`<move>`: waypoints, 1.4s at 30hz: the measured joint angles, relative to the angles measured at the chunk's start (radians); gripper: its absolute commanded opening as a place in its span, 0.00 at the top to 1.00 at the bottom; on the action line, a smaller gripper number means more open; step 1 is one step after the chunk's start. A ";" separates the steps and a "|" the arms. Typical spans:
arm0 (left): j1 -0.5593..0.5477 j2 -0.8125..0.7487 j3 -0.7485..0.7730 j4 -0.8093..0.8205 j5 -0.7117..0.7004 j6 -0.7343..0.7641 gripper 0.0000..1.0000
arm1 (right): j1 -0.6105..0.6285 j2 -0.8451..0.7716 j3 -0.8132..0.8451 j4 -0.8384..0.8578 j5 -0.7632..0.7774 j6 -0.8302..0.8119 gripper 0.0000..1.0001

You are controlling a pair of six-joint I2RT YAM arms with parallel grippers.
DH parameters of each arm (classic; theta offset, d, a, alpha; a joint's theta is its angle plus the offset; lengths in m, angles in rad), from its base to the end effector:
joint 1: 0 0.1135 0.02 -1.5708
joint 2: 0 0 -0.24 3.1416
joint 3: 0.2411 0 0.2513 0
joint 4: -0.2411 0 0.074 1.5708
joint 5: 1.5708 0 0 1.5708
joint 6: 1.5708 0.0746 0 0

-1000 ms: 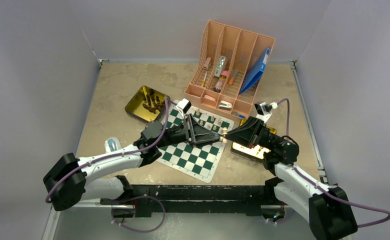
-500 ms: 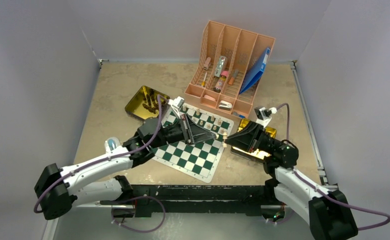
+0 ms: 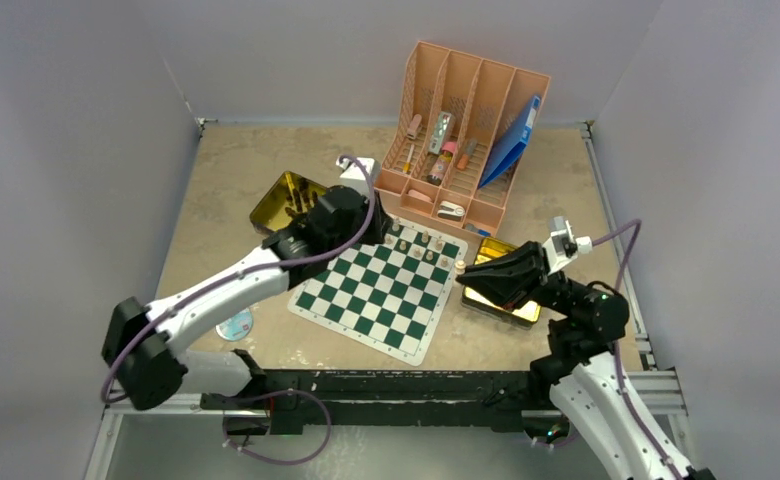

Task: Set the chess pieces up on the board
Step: Pick up the chess piece from the storage box, then place the chess piece on the chessboard.

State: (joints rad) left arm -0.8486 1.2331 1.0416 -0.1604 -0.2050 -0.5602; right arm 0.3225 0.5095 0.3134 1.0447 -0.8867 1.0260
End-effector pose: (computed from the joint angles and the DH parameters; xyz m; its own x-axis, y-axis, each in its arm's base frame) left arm 0.2292 -0.2372 0.3017 -0.5163 -0.2010 -0.8325 0.3943 0.8072 -0.4393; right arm 0.1160 0.0997 0.3328 -0.2180 0.4970 -0.8399 -0.9643 0.0231 0.2640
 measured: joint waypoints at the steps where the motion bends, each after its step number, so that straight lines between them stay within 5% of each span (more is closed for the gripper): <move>1: 0.034 0.042 0.000 -0.012 -0.001 0.023 1.00 | 0.000 -0.019 0.045 -0.104 0.013 -0.073 0.93; 6: 0.182 0.230 0.001 -0.035 -0.004 0.095 1.00 | 0.000 -0.043 0.171 -0.424 0.055 -0.309 0.93; 14: 0.223 0.409 0.015 0.006 0.015 0.145 1.00 | 0.000 -0.024 0.177 -0.692 0.083 -0.471 0.92; 42: 0.240 0.607 0.024 0.198 0.054 0.188 1.00 | 0.000 -0.002 0.210 -0.748 0.118 -0.519 0.92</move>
State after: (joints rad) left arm -0.6086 1.8400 1.0653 0.0372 -0.1509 -0.3725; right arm 0.3225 0.5079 0.5232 0.2962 -0.7685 0.5068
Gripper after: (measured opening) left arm 0.093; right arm 0.132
